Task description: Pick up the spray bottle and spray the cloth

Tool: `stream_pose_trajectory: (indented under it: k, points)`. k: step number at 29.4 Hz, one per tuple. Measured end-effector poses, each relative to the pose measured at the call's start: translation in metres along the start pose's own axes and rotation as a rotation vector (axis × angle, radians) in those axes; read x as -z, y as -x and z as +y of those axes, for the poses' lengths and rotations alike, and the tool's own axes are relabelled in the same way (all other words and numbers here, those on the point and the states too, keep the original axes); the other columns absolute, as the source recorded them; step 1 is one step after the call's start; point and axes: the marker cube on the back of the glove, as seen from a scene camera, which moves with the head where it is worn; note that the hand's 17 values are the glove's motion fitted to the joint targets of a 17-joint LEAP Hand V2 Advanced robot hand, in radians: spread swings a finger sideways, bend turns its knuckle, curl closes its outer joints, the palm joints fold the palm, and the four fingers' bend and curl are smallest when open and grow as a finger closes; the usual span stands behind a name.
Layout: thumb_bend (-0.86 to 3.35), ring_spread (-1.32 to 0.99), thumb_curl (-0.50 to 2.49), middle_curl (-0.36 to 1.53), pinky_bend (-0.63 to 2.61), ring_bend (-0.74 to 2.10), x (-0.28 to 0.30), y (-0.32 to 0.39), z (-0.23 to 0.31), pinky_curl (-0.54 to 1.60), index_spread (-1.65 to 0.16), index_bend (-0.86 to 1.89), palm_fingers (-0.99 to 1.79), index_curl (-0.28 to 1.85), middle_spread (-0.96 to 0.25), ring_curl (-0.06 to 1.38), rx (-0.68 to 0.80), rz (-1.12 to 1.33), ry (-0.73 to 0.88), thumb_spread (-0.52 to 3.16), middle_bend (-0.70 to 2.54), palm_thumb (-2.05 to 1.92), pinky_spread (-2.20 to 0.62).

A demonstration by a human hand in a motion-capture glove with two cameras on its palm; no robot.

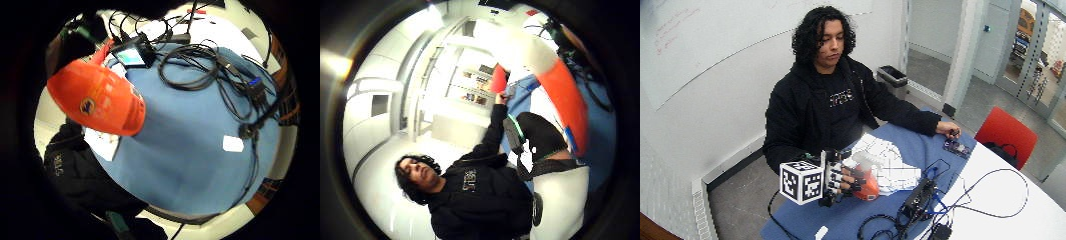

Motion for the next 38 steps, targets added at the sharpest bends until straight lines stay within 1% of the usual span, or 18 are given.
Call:
stream_pose_trajectory:
  k: [4, 8, 11, 14, 16, 18, 20, 24, 28, 34, 38]
  points:
    - [0.11, -0.06, 0.29, 0.33, 0.36, 0.47, -0.007, 0.001, -0.018, 0.29, -0.28, 0.19, 0.81, 0.24, -0.02, 0.28, -0.003, -0.104, -0.027, 1.15, 0.33, 0.65, 0.14]
    - [0.11, -0.09, 0.32, 0.35, 0.30, 0.49, -0.016, 0.000, -0.027, 0.28, -0.25, 0.18, 0.98, 0.27, -0.03, 0.30, -0.046, -0.222, -0.059, 1.11, 0.36, 0.73, 0.09]
    - [0.13, -0.10, 0.36, 0.37, 0.26, 0.49, -0.025, -0.001, -0.029, 0.29, -0.24, 0.18, 1.06, 0.29, -0.04, 0.32, -0.082, -0.300, -0.069, 1.07, 0.37, 0.80, 0.06]
    - [0.12, -0.12, 0.40, 0.39, 0.24, 0.46, -0.035, 0.000, -0.034, 0.30, -0.24, 0.19, 1.07, 0.32, -0.05, 0.33, -0.101, -0.364, -0.068, 0.97, 0.39, 0.86, 0.04]
    - [0.11, -0.12, 0.42, 0.40, 0.23, 0.44, -0.041, 0.002, -0.039, 0.30, -0.24, 0.20, 1.08, 0.34, -0.07, 0.33, -0.100, -0.403, -0.072, 0.90, 0.39, 0.89, 0.03]
    - [0.11, -0.15, 0.45, 0.40, 0.30, 0.48, -0.047, 0.004, -0.044, 0.33, -0.25, 0.19, 1.19, 0.35, -0.09, 0.36, -0.088, -0.432, -0.077, 0.81, 0.36, 0.93, -0.04]
    - [0.11, -0.16, 0.48, 0.43, 0.28, 0.54, -0.050, 0.006, -0.049, 0.34, -0.25, 0.20, 1.30, 0.37, -0.10, 0.38, -0.069, -0.448, -0.072, 0.76, 0.41, 0.97, -0.09]
    - [0.09, -0.17, 0.52, 0.47, 0.32, 0.59, -0.054, 0.007, -0.052, 0.37, -0.26, 0.17, 1.34, 0.38, -0.12, 0.41, -0.038, -0.456, -0.037, 0.68, 0.52, 1.00, -0.16]
    - [0.08, -0.19, 0.55, 0.51, 0.39, 0.67, -0.056, 0.003, -0.052, 0.40, -0.26, 0.14, 1.37, 0.38, -0.15, 0.45, -0.035, -0.465, -0.050, 0.64, 0.58, 1.02, -0.21]
    - [0.05, -0.20, 0.59, 0.55, 0.44, 0.73, -0.054, 0.002, -0.053, 0.42, -0.26, 0.18, 1.34, 0.41, -0.16, 0.48, -0.026, -0.472, -0.055, 0.58, 0.64, 1.04, -0.24]
    - [0.03, -0.19, 0.62, 0.57, 0.46, 0.75, -0.053, 0.010, -0.059, 0.44, -0.27, 0.19, 1.33, 0.43, -0.17, 0.50, -0.052, -0.498, 0.004, 0.56, 0.67, 1.05, -0.25]
